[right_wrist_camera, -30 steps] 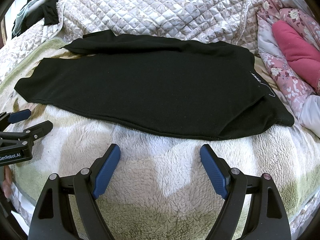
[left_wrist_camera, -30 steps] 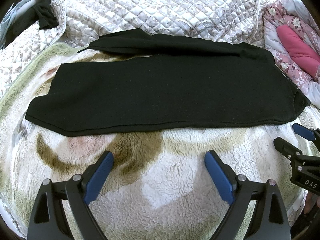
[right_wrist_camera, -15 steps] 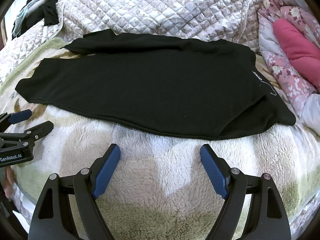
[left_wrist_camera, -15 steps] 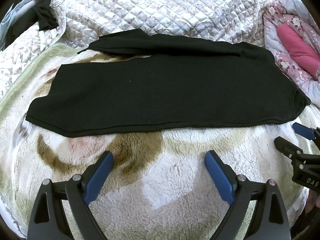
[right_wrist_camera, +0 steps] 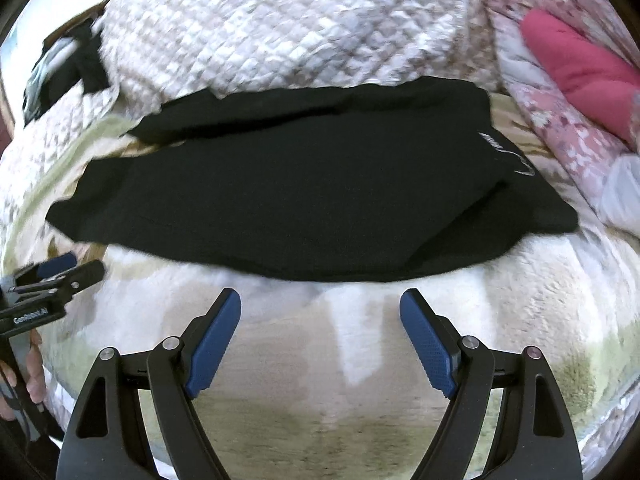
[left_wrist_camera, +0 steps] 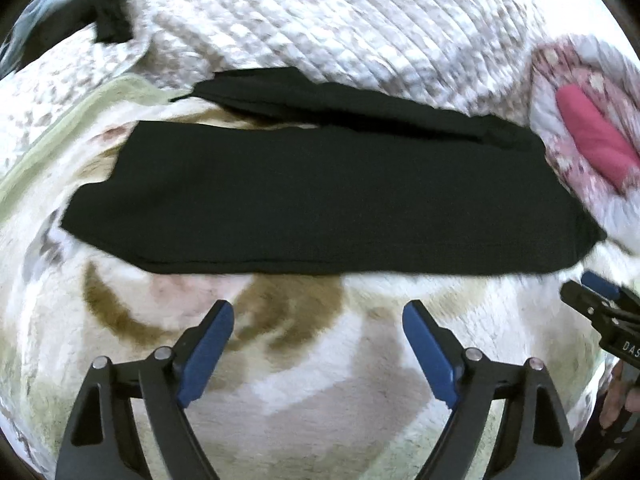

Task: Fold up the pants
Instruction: 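Close the left gripper on one pants edge while the right gripper grasps another edge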

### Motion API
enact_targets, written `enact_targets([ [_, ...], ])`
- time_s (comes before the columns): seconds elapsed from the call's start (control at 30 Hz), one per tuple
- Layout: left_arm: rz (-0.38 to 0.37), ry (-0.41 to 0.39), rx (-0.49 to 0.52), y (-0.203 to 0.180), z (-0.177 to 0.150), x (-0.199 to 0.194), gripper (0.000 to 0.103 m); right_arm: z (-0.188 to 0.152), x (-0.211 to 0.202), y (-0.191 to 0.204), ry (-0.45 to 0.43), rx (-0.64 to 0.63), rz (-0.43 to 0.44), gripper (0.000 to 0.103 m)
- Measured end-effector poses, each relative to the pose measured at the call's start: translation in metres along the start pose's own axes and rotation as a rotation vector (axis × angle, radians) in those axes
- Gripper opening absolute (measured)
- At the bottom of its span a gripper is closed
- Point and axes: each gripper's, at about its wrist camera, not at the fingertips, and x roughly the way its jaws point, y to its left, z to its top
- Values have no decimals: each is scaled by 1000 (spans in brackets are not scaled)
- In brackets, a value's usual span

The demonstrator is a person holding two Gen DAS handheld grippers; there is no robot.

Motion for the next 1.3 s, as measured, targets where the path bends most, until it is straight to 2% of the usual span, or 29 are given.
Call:
enact_targets([
  [0.13, 10, -29, -122, 34, 8, -3, 88, 2, -1, -25, 7, 104, 10, 82],
  [0.3, 49, -22, -272, 74, 11, 7, 88, 15, 7, -54, 6, 255, 29, 82],
  [0.37, 18, -34, -342, 91, 14, 13, 86, 21, 12, -69, 3, 329, 49, 81],
  [0.5, 16, -70, -358, 90, 22, 18, 86, 29, 19, -95, -16, 452, 79, 69],
  [0.7, 54, -84, -337, 87, 34, 27, 86, 40, 24, -110, -47, 495, 45, 42],
  [0.73, 59, -87, -335, 87, 38, 29, 82, 41, 26, -110, -49, 492, 32, 34],
  [0.77, 75, -81, -334, 87, 40, 31, 70, 42, 27, -112, -49, 492, 20, 27],
  [0.8, 88, -77, -335, 88, 41, 32, 62, 42, 28, -114, -51, 499, 17, 16],
  [0.87, 109, -58, -369, 95, 43, 37, 26, 41, 28, -119, -56, 522, 34, 10],
  [0.9, 116, -56, -397, 102, 42, 37, 18, 41, 27, -119, -60, 524, 38, 8],
  [0.93, 123, -55, -417, 106, 42, 37, 6, 42, 25, -119, -66, 524, 43, 6],
  [1.0, 120, -59, -440, 112, 41, 34, 5, 44, 17, -119, -94, 522, 54, 5],
  [1.1, 144, -95, -409, 104, 44, 19, 4, 47, 2, -117, -121, 520, 77, 4],
  [1.3, 111, -147, -371, 96, 39, -36, 4, 30, -47, -119, -133, 511, 66, 2],
])
